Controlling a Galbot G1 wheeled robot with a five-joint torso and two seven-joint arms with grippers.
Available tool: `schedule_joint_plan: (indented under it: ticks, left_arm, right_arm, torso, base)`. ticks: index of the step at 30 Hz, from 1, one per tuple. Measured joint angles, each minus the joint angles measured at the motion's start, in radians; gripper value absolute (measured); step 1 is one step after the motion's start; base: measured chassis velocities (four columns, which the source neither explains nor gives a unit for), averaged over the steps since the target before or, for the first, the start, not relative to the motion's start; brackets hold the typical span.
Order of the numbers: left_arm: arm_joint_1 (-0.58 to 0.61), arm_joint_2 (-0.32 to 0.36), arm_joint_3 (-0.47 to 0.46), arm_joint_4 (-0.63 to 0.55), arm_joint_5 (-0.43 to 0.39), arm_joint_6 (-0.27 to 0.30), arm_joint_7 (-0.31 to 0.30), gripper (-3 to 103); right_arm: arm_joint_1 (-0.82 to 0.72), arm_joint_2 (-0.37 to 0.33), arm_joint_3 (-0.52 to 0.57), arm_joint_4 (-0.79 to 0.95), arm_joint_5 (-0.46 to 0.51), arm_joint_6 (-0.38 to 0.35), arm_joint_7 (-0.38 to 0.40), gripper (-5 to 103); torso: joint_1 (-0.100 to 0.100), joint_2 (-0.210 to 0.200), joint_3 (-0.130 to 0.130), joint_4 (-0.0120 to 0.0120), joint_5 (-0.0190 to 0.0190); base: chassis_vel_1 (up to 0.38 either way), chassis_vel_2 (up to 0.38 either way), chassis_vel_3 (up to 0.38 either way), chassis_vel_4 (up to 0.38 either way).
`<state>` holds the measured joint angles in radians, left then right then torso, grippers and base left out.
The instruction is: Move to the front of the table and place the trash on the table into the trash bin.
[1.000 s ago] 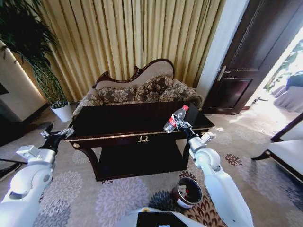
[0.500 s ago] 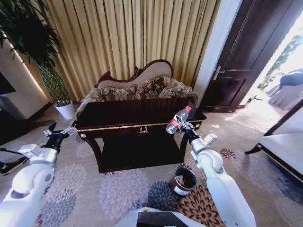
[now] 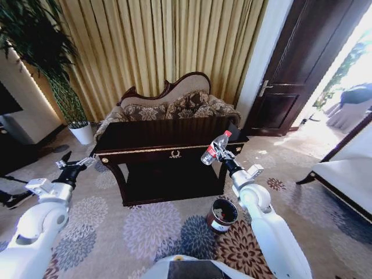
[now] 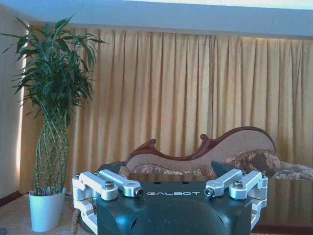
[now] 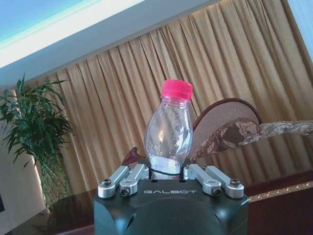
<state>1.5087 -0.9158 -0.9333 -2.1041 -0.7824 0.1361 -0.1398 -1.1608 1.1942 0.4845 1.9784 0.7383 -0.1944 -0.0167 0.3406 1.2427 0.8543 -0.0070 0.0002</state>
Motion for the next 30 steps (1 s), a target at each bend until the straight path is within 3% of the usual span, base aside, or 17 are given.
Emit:
schedule_joint_plan:
  ticks: [14, 30]
  left_arm:
    - [-0.007, -0.007, 0.018, 0.006, 0.003, -0.004, 0.0, 100]
    - [-0.007, -0.015, 0.027, 0.007, 0.008, -0.008, 0.003, 100]
  right_arm:
    - [-0.001, 0.031, -0.035, -0.078, -0.064, 0.018, -0.031, 26]
    - [0.17, 0.092, -0.065, -0.652, -0.339, 0.22, -0.081, 25]
  torso:
    - [0.0, 0.0, 0.0, -0.0002, -0.0002]
    - [0.0, 0.0, 0.0, 0.0001, 0.0]
  base:
    - [0.069, -0.065, -0.059, 0.06]
    - [0.0, 0.0, 0.0, 0.0]
